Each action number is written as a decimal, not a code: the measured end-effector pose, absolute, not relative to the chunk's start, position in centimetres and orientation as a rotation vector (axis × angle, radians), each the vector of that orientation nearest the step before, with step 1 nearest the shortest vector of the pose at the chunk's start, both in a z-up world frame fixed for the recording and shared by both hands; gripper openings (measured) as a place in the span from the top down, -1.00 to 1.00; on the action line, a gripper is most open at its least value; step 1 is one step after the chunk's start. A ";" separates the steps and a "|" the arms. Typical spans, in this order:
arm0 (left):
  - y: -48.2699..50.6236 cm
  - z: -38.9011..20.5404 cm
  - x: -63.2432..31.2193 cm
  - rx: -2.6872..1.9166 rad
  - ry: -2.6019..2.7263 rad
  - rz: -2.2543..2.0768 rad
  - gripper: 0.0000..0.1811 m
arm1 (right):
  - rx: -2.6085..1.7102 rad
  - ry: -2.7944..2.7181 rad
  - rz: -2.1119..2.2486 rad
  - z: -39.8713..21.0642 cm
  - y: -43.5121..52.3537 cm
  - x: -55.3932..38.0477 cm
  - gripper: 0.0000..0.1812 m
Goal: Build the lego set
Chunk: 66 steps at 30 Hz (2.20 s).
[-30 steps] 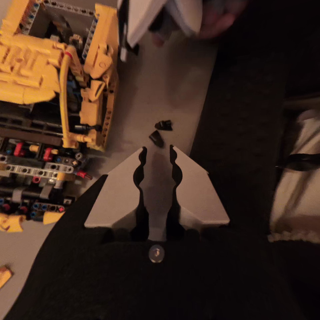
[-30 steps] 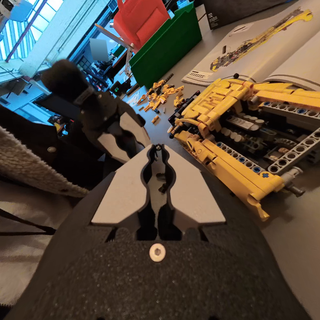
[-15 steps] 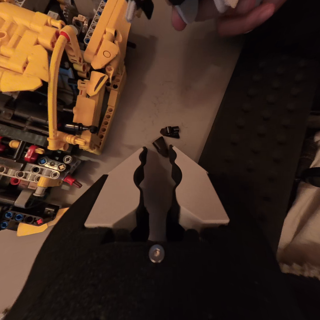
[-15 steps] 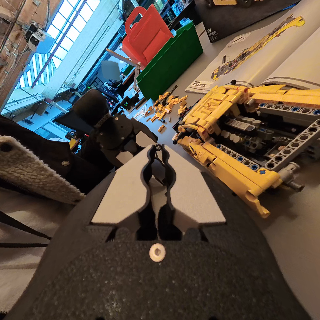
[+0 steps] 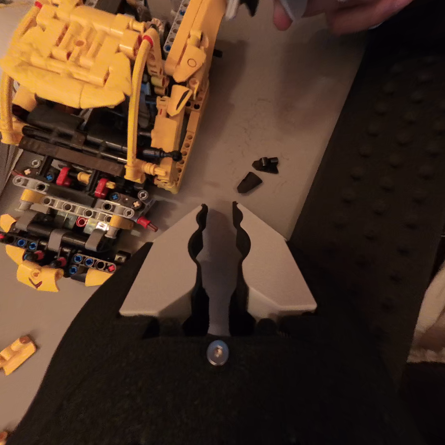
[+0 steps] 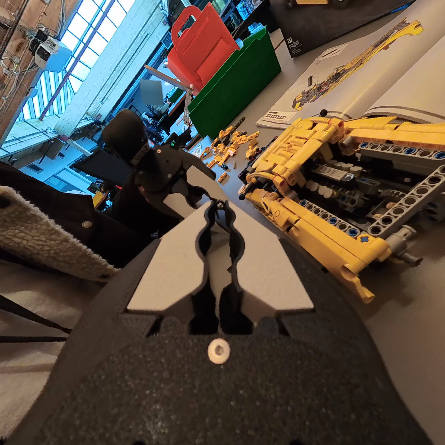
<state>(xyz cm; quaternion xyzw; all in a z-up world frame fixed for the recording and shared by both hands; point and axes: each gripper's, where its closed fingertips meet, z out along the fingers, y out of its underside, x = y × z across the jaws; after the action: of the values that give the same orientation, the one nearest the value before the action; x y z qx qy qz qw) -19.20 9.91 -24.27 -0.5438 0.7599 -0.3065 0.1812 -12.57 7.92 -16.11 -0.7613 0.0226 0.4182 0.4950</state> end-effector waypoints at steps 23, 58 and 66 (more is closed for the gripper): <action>8.1 -23.5 -20.1 -1.184 2.263 -1.142 0.70 | -1.828 0.106 1.027 -16.1 8.1 -11.8 0.93; 8.1 -16.7 -15.6 -0.717 1.902 -1.138 0.88 | -1.827 0.146 1.218 -15.4 8.4 -14.9 0.94; 7.8 -17.7 -15.8 -0.655 1.960 -1.019 0.88 | -1.897 0.112 1.165 -16.7 8.2 -14.9 0.93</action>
<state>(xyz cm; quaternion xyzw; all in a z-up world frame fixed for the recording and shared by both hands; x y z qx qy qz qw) -15.77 7.82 -17.73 -0.2595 0.7773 -0.4040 0.4065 -14.92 8.16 -16.65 -0.7639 0.0451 0.4693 0.4407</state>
